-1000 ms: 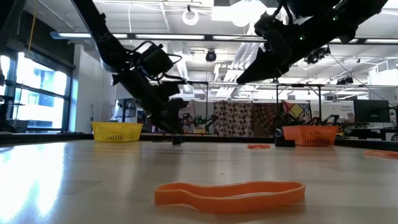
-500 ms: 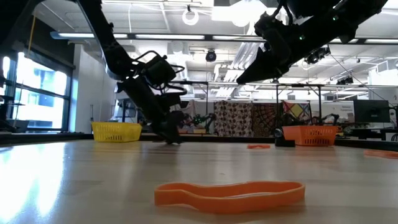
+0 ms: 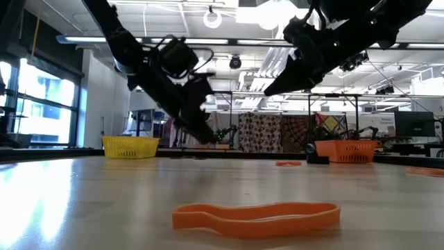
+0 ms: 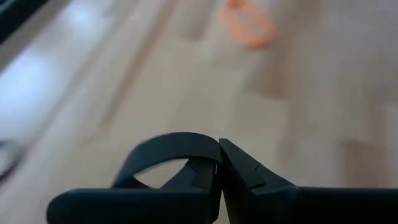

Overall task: Sort rubber bands into baskets
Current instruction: Put the black rubber band into the orange bin

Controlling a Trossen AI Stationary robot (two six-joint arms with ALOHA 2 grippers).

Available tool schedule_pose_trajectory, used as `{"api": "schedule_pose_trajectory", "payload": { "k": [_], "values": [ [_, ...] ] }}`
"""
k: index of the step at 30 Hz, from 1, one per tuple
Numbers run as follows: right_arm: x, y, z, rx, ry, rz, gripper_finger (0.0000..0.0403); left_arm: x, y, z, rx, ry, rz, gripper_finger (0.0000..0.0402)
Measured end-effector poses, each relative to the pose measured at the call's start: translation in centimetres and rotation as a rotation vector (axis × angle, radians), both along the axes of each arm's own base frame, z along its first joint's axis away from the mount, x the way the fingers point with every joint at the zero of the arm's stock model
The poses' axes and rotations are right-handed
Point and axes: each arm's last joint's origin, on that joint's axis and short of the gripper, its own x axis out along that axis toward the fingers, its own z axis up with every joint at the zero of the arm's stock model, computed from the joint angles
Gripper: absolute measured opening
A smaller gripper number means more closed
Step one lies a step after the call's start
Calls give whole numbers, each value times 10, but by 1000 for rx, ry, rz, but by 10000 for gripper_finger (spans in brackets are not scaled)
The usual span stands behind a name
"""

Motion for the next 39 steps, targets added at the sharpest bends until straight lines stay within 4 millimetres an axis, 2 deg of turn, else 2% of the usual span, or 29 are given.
{"api": "schedule_pose_trajectory", "payload": {
  "k": [8, 19, 22, 28, 31, 39],
  "values": [
    [10, 2, -17, -72, 56, 50, 0, 12, -44, 21, -91, -130, -212, 2],
    [24, 9, -28, -119, 7, 112, 2, 20, -97, 25, -44, -186, -548, 1],
    [25, 16, -27, -152, 1, 154, 22, 21, -102, 27, -85, -215, -570, 1],
    [26, 38, -20, -215, -59, 253, 107, 24, -102, 35, -195, -296, -571, 0],
    [26, 47, -18, -241, -83, 282, 137, 25, -99, 38, -238, -335, -561, 0],
    [25, 53, -12, -301, -128, 226, 149, 26, -98, 41, -266, -365, -541, 0]
  ]
}}
